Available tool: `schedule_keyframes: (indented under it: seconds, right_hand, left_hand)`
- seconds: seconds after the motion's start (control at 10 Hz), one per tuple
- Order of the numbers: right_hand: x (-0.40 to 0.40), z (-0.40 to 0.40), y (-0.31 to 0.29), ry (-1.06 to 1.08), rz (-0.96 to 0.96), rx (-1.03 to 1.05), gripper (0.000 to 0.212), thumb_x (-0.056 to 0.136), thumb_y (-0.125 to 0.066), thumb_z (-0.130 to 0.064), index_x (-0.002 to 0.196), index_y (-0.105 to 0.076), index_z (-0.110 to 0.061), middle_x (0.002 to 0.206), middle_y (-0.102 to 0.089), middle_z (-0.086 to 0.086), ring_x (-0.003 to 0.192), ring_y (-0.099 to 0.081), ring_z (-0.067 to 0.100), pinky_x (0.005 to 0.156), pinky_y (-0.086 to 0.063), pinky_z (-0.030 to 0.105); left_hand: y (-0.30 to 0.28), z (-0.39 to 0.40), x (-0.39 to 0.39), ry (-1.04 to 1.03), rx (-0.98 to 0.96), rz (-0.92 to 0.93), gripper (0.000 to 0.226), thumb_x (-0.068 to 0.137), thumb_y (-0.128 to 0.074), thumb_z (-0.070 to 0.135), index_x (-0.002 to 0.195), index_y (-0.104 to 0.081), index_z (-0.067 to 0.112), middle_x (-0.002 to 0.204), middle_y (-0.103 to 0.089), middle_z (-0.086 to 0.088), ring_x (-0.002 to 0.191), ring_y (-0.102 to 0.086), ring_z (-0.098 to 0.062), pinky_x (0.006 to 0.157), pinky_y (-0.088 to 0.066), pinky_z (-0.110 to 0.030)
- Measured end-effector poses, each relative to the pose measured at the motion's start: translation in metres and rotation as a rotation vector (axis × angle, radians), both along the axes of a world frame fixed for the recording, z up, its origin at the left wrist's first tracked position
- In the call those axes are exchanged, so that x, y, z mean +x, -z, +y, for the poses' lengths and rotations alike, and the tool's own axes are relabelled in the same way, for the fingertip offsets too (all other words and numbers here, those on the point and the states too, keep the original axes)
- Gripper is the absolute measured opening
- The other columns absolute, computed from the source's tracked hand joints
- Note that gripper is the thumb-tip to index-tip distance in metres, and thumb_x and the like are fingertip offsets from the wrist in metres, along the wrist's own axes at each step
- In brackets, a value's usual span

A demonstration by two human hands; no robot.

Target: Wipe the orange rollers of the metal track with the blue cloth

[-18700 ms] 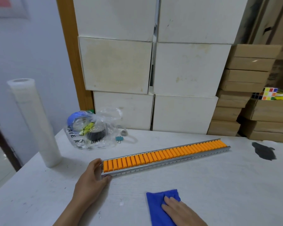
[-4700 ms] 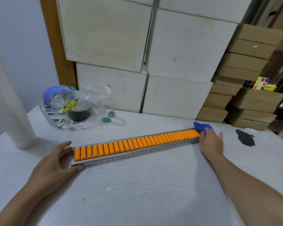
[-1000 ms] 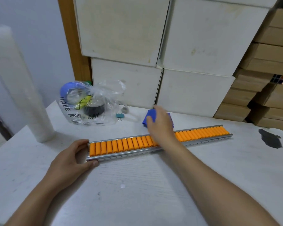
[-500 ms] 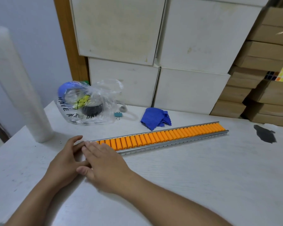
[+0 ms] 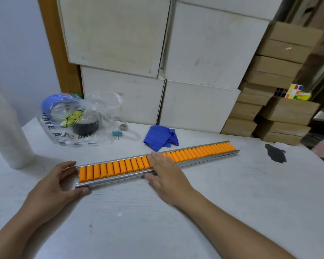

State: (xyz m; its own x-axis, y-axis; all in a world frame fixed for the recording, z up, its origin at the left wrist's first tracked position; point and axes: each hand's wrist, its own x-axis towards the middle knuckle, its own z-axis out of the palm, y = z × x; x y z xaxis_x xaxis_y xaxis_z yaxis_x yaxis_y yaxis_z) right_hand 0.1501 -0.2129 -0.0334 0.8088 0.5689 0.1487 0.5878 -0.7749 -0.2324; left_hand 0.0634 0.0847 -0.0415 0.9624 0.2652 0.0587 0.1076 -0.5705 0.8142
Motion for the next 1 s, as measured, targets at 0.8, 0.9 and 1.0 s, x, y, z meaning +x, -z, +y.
schedule_keyframes:
  seconds: [0.8,0.9,1.0]
  right_hand:
    - [0.095,-0.197,-0.013,0.975,0.028,0.179,0.052,0.099,-0.029,-0.039,0.125,-0.051,0.001,0.132,-0.050,0.021,0.120,-0.046,0.037,0.103,-0.034,0.044]
    - [0.083,-0.173,-0.022,0.874,-0.069,0.327,0.035,0.096,-0.042,-0.029,0.115,-0.060,-0.006,0.115,-0.063,0.016,0.104,-0.057,0.032,0.088,-0.047,0.039]
    - [0.075,-0.145,-0.049,0.748,-0.114,0.404,0.019,0.091,-0.050,-0.026,0.094,-0.065,-0.013,0.092,-0.068,0.006,0.083,-0.061,0.024,0.070,-0.049,0.034]
  left_hand:
    - [-0.012,-0.005,-0.007,0.019,0.173,0.033,0.094,0.043,-0.064,0.073,0.129,-0.043,0.039,0.122,-0.058,0.014,0.114,-0.054,-0.016,0.092,-0.043,-0.041]
    - [-0.011,-0.009,-0.006,0.012,0.131,-0.017,0.085,0.063,-0.064,0.068,0.134,-0.043,0.025,0.131,-0.055,0.002,0.113,-0.052,-0.016,0.092,-0.041,-0.035]
    - [-0.032,-0.028,0.001,0.008,0.181,-0.091,0.037,0.081,-0.067,0.034,0.114,-0.056,0.023,0.129,-0.057,-0.003,0.105,-0.051,-0.015,0.086,-0.039,-0.031]
